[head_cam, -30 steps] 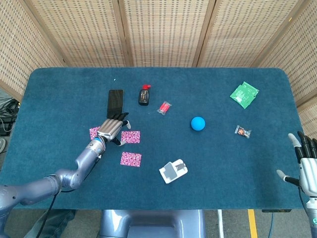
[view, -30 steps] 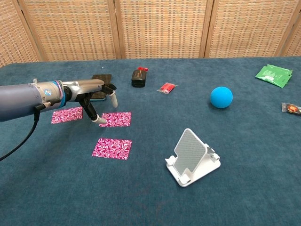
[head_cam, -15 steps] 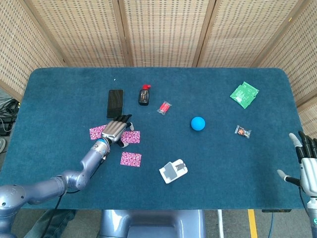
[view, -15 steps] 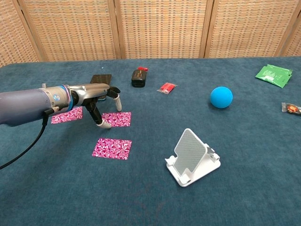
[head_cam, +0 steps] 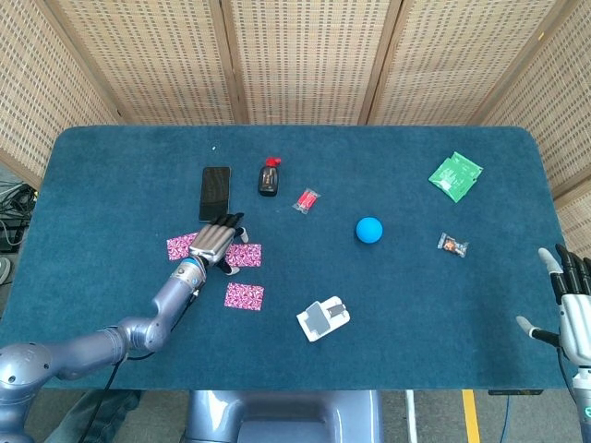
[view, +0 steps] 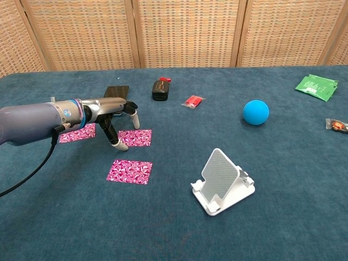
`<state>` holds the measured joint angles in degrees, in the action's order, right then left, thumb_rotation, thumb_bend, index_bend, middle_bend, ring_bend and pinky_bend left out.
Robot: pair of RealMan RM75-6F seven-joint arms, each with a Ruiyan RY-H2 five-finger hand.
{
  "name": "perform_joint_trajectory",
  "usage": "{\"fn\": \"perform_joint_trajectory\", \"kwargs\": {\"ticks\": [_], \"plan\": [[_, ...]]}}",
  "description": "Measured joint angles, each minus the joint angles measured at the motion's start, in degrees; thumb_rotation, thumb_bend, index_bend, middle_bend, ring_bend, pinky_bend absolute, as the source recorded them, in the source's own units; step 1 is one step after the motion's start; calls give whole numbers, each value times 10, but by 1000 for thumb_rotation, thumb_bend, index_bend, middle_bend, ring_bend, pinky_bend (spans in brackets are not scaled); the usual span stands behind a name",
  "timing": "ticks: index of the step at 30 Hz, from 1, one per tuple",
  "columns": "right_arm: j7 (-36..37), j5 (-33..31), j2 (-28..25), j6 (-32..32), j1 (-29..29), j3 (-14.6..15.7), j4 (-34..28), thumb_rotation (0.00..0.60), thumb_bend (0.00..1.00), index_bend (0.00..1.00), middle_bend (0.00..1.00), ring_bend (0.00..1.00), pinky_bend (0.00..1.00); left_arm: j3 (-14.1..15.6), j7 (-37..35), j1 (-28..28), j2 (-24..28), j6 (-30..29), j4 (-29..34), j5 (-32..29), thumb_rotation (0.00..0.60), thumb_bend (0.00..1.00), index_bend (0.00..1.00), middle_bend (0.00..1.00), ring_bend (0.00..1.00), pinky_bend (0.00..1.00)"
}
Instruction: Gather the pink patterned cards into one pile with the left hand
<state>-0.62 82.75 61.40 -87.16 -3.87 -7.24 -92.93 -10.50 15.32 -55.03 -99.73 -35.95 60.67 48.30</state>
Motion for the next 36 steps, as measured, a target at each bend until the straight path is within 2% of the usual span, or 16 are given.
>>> {"fn": "perform_joint_trajectory", "kwargs": {"ticks": [5, 10, 16, 25, 29, 36], "plan": [[0, -1, 0, 1, 0, 0, 0, 600, 0, 0, 0, 0, 0, 3, 8, -3, -4, 4, -5, -13, 600, 212, 373, 0, 0, 0], [2, -1, 0, 1, 0, 0, 0, 600, 0, 0, 0, 0, 0, 5, 14, -3, -8, 2, -8, -20, 600, 212, 532, 0, 0, 0], [3, 0, -1, 1, 0, 0, 0, 600, 0, 0, 0, 0, 0, 3, 15, 0, -9, -6, -8, -27, 600, 212, 660, 0, 0, 0], [3, 0, -1, 0, 0, 0, -1, 600, 0, 0, 0, 0, 0, 3, 19, 1, -1, -4, 2, -36, 600, 224, 701, 0, 0, 0], [3, 1, -2, 1, 0, 0, -1, 600, 0, 0, 0, 0, 0, 3, 17, 3, 1, -7, 7, -37, 600, 286, 725, 0, 0, 0], [4, 4, -2, -2, 1, 1, -2, 600, 0, 0, 0, 0, 0, -1, 10, 5, 5, -14, 13, -32, 600, 290, 747, 0, 0, 0]]}}
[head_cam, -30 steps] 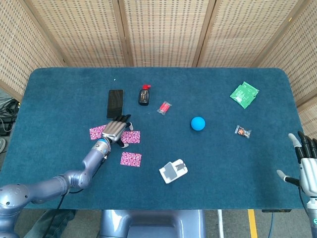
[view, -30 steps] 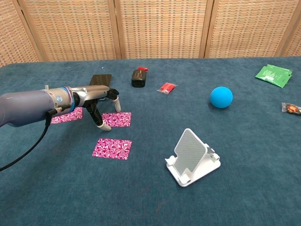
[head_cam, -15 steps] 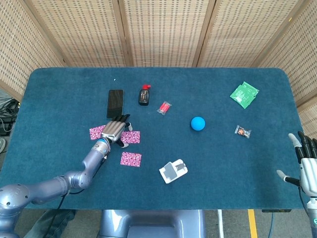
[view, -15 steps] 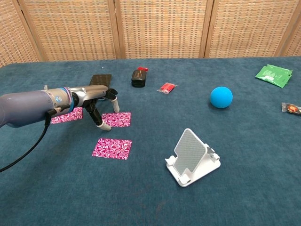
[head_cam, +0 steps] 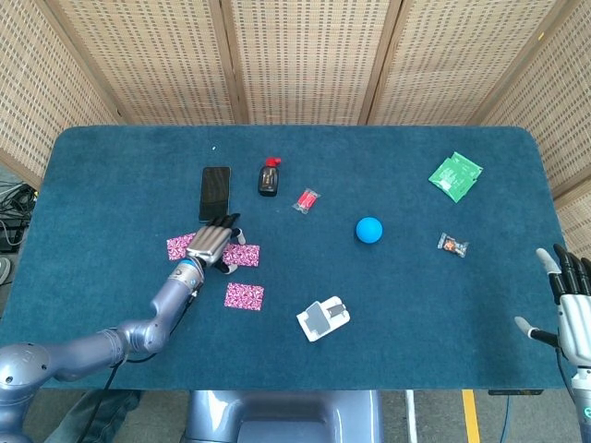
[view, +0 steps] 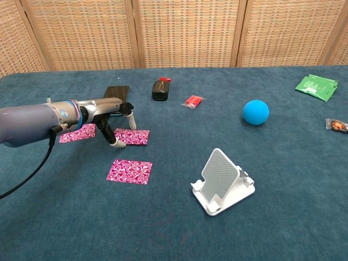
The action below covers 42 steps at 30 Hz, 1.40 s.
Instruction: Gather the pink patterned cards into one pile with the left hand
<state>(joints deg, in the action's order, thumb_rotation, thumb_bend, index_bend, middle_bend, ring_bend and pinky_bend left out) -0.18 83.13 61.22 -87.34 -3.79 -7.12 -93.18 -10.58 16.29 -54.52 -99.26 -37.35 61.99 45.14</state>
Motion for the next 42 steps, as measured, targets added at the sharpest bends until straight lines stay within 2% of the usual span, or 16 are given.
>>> {"fn": "perform_joint_trajectory", "kwargs": {"ticks": [12, 22, 30, 36, 42], "plan": [[2, 0, -2, 0, 1, 0, -1, 600, 0, 0, 0, 0, 0, -9, -8, 3, 10, -16, 14, 8, 600, 289, 746, 0, 0, 0], [7, 6, -6, -2, 2, 2, -5, 600, 0, 0, 0, 0, 0, -31, -37, 43, 64, -64, 64, -15, 600, 290, 731, 0, 0, 0], [9, 14, -7, -8, 3, 4, -11, 600, 0, 0, 0, 0, 0, -13, -40, 84, 100, -70, 70, -44, 600, 289, 708, 0, 0, 0], [6, 18, -8, -12, 5, 6, -15, 600, 0, 0, 0, 0, 0, -1, -54, 102, 100, -59, 66, -41, 600, 289, 694, 0, 0, 0], [8, 17, -9, -12, 5, 5, -15, 600, 0, 0, 0, 0, 0, 0, -58, 106, 90, -57, 52, -41, 600, 289, 692, 0, 0, 0]]}}
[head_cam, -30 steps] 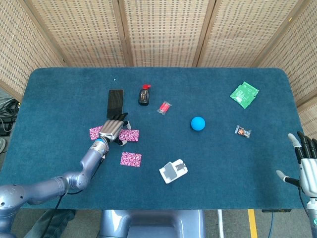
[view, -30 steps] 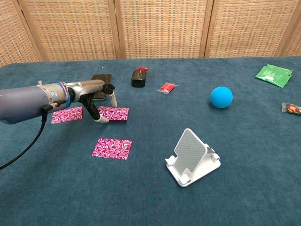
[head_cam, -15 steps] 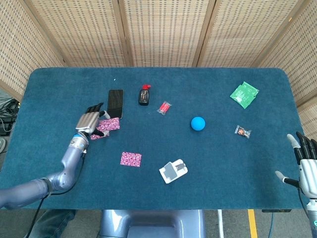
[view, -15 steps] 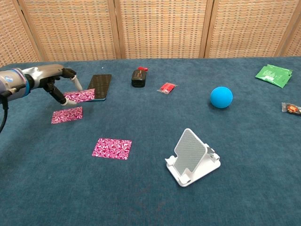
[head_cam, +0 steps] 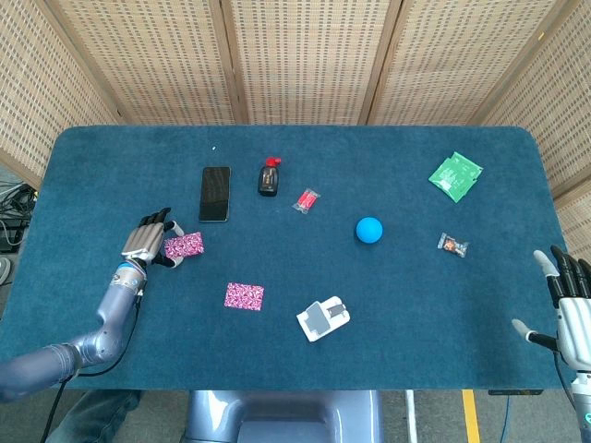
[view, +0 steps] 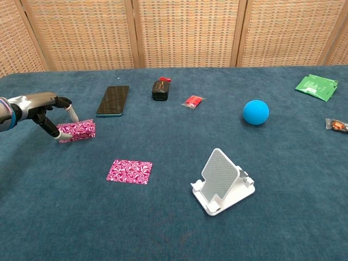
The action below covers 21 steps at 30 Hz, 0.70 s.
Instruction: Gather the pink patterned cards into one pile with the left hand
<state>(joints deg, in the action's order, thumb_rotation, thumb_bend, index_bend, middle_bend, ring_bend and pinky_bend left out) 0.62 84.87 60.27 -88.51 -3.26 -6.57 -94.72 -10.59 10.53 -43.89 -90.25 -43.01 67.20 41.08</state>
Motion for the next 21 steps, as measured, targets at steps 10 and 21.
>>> {"fn": "perform_joint_trajectory", "kwargs": {"ticks": [10, 21], "plan": [[6, -1, -2, 0, 0, -1, 2, 600, 0, 0, 0, 0, 0, -5, 19, 2, -21, -9, -30, -20, 600, 290, 669, 0, 0, 0], [6, 0, -2, -1, 0, -1, 0, 600, 0, 0, 0, 0, 0, -8, 30, 5, -31, -7, -40, -23, 600, 289, 619, 0, 0, 0]]}}
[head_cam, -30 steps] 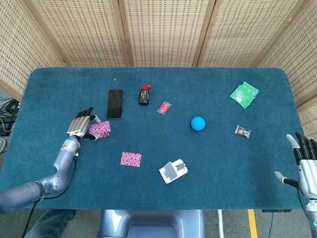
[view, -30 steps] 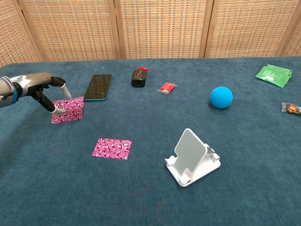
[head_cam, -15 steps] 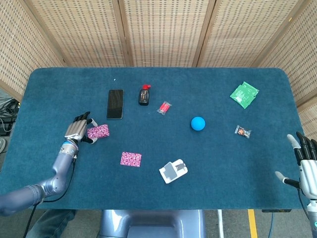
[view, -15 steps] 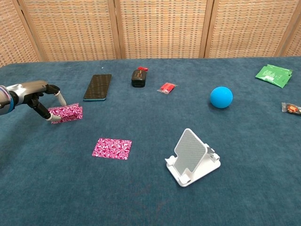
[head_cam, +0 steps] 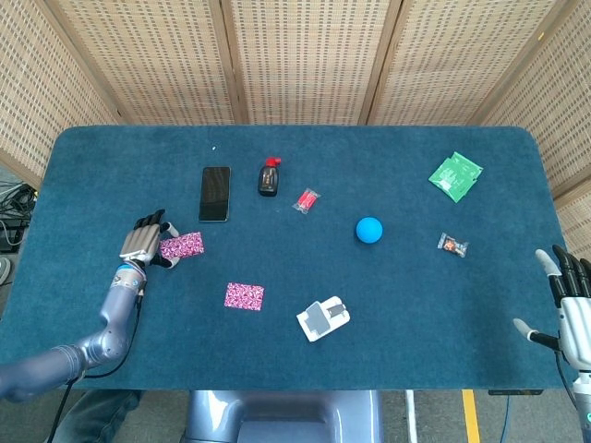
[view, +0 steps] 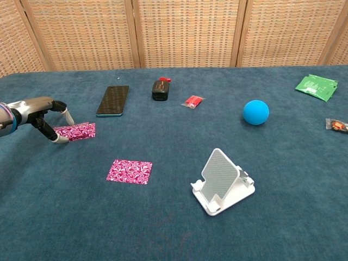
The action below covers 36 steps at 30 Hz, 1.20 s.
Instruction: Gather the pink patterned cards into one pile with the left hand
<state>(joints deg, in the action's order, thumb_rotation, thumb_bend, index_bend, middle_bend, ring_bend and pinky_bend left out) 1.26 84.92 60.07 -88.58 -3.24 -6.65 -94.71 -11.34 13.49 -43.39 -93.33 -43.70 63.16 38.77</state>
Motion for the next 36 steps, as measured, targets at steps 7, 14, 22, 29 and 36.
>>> {"fn": "perform_joint_trajectory", "kwargs": {"ticks": [7, 14, 22, 29, 36], "plan": [[1, 2, 1, -2, 0, 0, 0, 600, 0, 0, 0, 0, 0, -4, -5, 2, -2, 9, -7, 6, 600, 288, 550, 0, 0, 0], [2, 2, 1, -3, 1, 0, 1, 600, 0, 0, 0, 0, 0, -7, -15, 6, -4, 12, -10, 17, 600, 281, 430, 0, 0, 0], [4, 0, -1, -3, 1, -1, 0, 600, 0, 0, 0, 0, 0, -10, -13, 5, -2, 13, -8, 25, 600, 281, 371, 0, 0, 0], [4, 0, -1, -4, 2, -1, 0, 600, 0, 0, 0, 0, 0, -9, -8, 7, 5, 10, 1, 29, 600, 279, 322, 0, 0, 0], [5, 0, -2, -4, 2, -1, -1, 600, 0, 0, 0, 0, 0, -10, -7, 8, 10, 10, 6, 27, 600, 278, 316, 0, 0, 0]]}}
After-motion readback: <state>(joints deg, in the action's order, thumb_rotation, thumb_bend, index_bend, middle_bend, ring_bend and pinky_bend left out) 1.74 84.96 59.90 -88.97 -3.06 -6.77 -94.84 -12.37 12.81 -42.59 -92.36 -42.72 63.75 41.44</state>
